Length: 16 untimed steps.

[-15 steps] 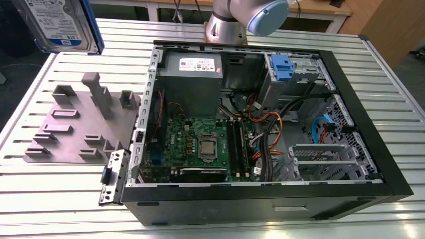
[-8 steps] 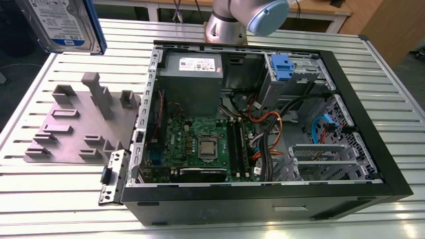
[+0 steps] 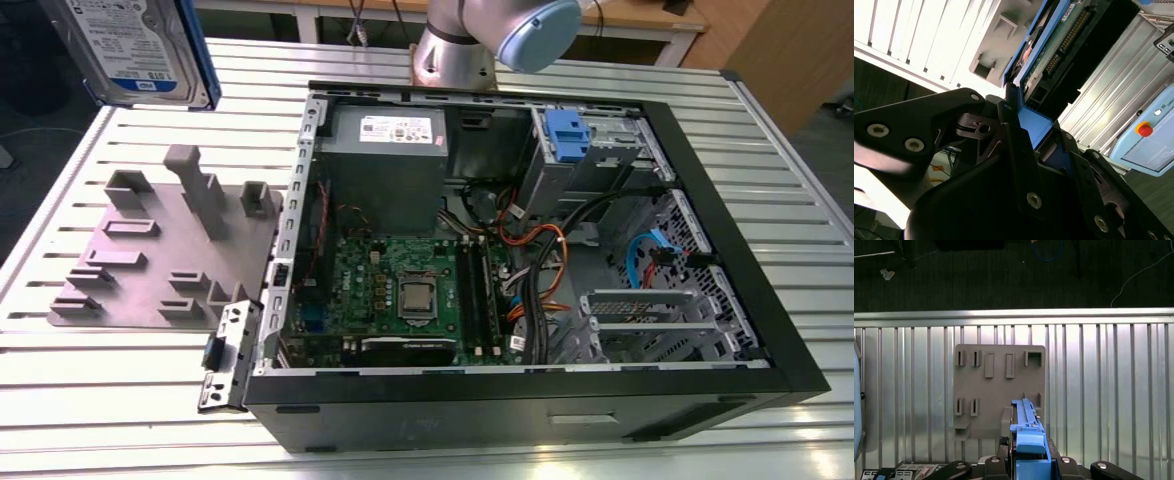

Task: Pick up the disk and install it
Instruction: 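Pick up the disk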

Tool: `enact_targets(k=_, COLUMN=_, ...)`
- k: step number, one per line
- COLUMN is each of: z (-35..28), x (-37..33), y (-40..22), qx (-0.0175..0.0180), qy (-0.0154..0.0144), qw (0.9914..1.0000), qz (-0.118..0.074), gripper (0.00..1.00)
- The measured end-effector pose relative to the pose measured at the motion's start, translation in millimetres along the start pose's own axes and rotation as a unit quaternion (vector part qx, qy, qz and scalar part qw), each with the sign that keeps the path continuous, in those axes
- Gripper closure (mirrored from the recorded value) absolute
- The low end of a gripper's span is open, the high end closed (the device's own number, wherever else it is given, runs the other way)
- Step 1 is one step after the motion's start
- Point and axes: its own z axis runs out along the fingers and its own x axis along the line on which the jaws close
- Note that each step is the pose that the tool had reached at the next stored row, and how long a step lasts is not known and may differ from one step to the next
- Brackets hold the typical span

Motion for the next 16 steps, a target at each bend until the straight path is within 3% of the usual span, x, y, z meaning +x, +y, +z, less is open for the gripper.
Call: enact_targets(k=16, z=0.1, x=-0.3, y=-11.6, qx=0.0001, qy=0.0000, qw=1.00000, qz=0.000, gripper=0.63)
